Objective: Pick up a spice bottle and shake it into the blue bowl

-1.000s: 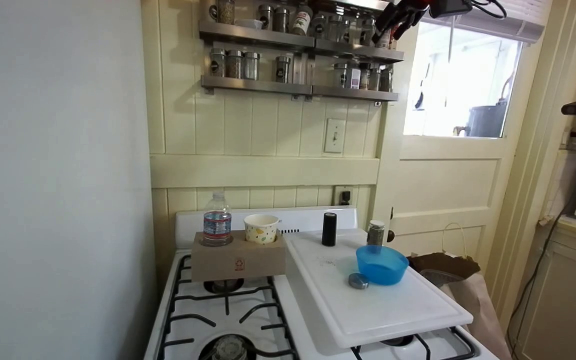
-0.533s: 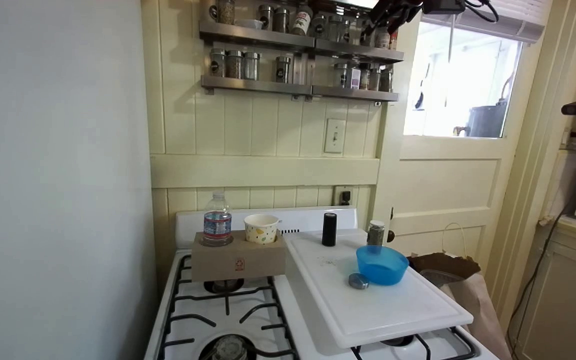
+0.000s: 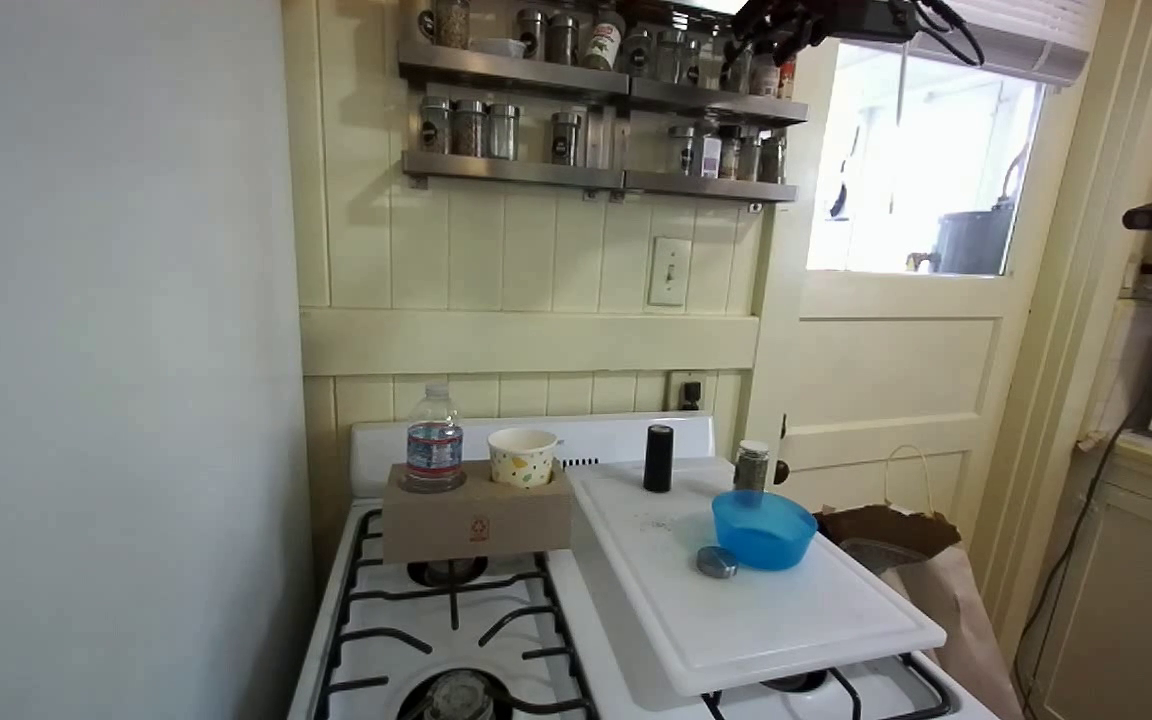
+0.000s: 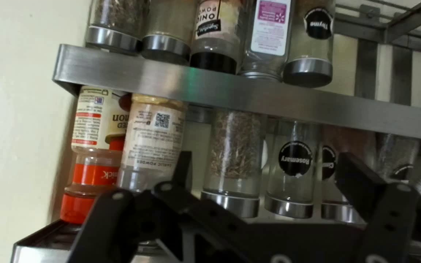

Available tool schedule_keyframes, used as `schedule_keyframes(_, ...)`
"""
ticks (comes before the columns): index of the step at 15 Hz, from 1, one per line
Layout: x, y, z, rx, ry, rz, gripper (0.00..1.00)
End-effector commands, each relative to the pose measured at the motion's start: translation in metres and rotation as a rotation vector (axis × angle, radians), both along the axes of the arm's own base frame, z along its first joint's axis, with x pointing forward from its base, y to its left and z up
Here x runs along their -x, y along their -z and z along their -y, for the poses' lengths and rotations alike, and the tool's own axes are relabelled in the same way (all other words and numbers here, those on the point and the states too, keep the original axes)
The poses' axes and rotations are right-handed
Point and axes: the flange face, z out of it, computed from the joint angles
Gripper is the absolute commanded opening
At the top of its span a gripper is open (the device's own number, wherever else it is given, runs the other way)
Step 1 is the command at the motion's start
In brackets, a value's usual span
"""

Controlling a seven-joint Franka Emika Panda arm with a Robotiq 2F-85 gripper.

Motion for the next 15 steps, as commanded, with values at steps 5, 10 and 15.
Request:
schedule_keyframes(5,-0.021,0.007,0.006,-0.091,0.019,0.090,0.96)
schedule_keyframes(10,-0.032,0.008,0.008,-0.095,0.024,0.101,0.59)
schedule_keyframes(15,-0.038,0.009,0.010,-0.079,0.035,0.110,0.74)
